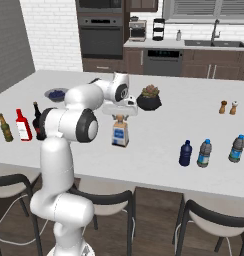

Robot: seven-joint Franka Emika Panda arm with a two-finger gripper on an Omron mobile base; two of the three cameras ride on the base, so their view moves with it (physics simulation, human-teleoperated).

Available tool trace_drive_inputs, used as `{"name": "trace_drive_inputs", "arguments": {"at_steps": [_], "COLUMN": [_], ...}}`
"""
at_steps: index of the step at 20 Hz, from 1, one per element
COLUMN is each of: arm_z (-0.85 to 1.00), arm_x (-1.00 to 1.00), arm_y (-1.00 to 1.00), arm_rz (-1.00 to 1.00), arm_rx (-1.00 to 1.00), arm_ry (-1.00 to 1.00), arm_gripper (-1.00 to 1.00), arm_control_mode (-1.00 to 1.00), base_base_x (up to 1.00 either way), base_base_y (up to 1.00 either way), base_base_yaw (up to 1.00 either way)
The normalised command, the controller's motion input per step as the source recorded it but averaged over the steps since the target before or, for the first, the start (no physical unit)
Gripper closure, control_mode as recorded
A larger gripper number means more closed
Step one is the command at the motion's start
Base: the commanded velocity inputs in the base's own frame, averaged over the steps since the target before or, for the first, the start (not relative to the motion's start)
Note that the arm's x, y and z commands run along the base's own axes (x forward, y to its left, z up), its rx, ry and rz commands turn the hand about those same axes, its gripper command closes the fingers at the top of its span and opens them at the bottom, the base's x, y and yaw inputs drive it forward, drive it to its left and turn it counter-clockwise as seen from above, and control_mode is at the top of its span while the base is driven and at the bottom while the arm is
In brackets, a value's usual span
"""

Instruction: Move the plastic bottles in the middle to the plastics group, and the glass bottles in the middle to the glass group.

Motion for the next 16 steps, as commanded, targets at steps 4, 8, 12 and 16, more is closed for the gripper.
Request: {"name": "trace_drive_inputs", "arguments": {"at_steps": [4, 8, 12, 16], "arm_z": [0.28, 0.30, 0.11, 0.06], "arm_x": [-0.23, -0.41, -0.45, -0.29], "arm_y": [0.26, 0.74, 0.86, 0.86], "arm_rz": [0.13, 0.24, 0.24, 0.25], "arm_rx": [0.06, 0.00, 0.00, 0.00], "arm_ry": [0.00, -0.01, -0.02, -0.01], "arm_gripper": [1.00, 1.00, 1.00, 1.00], "arm_control_mode": [-1.00, -1.00, -1.00, -1.00], "base_base_x": [0.00, 0.00, 0.00, 0.00], "base_base_y": [0.00, 0.00, 0.00, 0.00], "base_base_yaw": [0.00, 0.00, 0.00, 0.00]}}
